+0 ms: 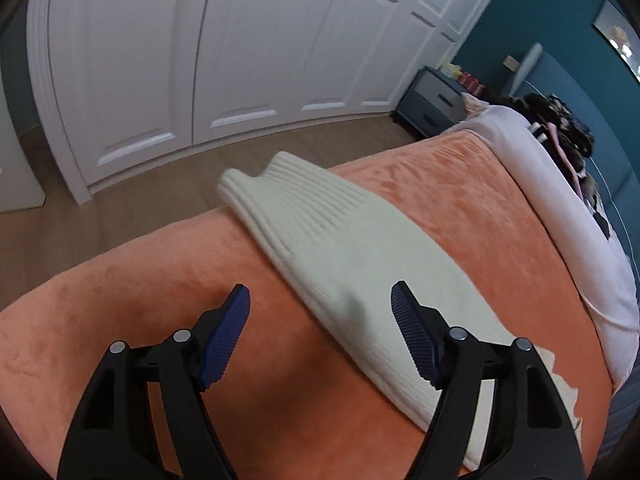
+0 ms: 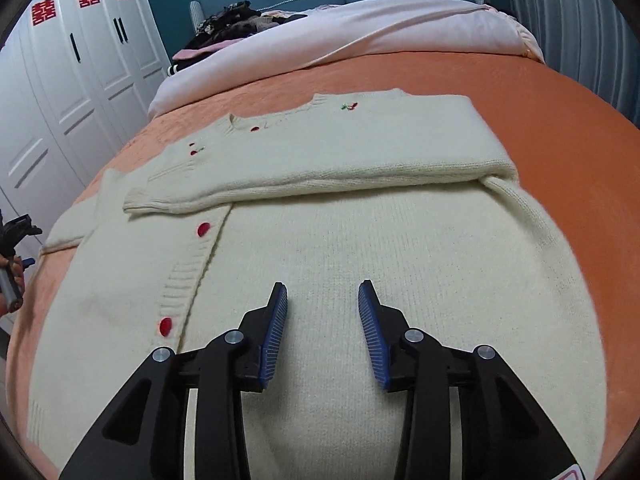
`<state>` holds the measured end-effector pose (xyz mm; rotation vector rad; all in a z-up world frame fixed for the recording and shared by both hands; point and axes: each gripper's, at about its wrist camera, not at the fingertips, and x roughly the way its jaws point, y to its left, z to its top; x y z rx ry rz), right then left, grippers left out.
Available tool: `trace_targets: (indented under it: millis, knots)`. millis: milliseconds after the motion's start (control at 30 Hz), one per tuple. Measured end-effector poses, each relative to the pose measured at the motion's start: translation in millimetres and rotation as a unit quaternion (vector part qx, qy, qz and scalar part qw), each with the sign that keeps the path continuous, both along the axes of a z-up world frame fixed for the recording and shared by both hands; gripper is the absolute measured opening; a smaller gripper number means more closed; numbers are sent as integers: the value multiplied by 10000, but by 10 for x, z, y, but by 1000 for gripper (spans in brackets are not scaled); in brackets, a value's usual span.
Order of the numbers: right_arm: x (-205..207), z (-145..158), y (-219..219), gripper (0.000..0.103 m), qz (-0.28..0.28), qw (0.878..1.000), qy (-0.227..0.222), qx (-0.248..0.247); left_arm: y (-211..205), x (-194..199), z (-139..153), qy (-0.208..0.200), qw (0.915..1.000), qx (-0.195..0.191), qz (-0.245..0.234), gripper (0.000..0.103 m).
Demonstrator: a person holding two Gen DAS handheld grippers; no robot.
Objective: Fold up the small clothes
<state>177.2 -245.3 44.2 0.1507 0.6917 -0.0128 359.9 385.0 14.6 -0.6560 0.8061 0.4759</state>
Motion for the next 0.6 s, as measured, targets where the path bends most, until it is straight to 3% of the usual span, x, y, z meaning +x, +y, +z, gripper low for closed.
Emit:
trace_targets:
  millis: [33,100,133,167,233,300,367,467,533,600]
  knots:
    - [-6,-21,-27,39,5,10000,21,65,76,26,-82,19,9997,-245,30,60]
    - [-49,-31,-66,40,29,9999,15,163,102,23,-117,-29,9997,-208,150,43]
    - [-53,-36,-80,41,47,9998,12,205,82,61,-102,-65,9997,-237,29,18]
    - [-57,-41,-87,41,56,9997,12,224,84,84,-77,-98,9994,-332,-89,11]
    - [-63,-52,-76,42,69,9997,-1,241,-31,49,196,-461,9988,-28,-185,10]
    - [-68,-56,-88,44,94,9995,-21,286,-340,56,591,-864,9934,428,-624,9]
    - [-77,-58,-104,45,120,9992,-50,365,-834,39,1054,-1344,9796,769,-1277,9]
    - [-93,-47,-138,45,142,9987,-81,487,-1779,-77,1605,-1965,9467,868,-2398,9]
    - [-100,-45,-148,45,151,9984,-93,533,-2465,-179,1736,-2135,9212,711,-3176,9]
    - [-106,-42,-161,45,163,9981,-103,590,-3131,-276,1629,-2033,8998,592,-3815,10]
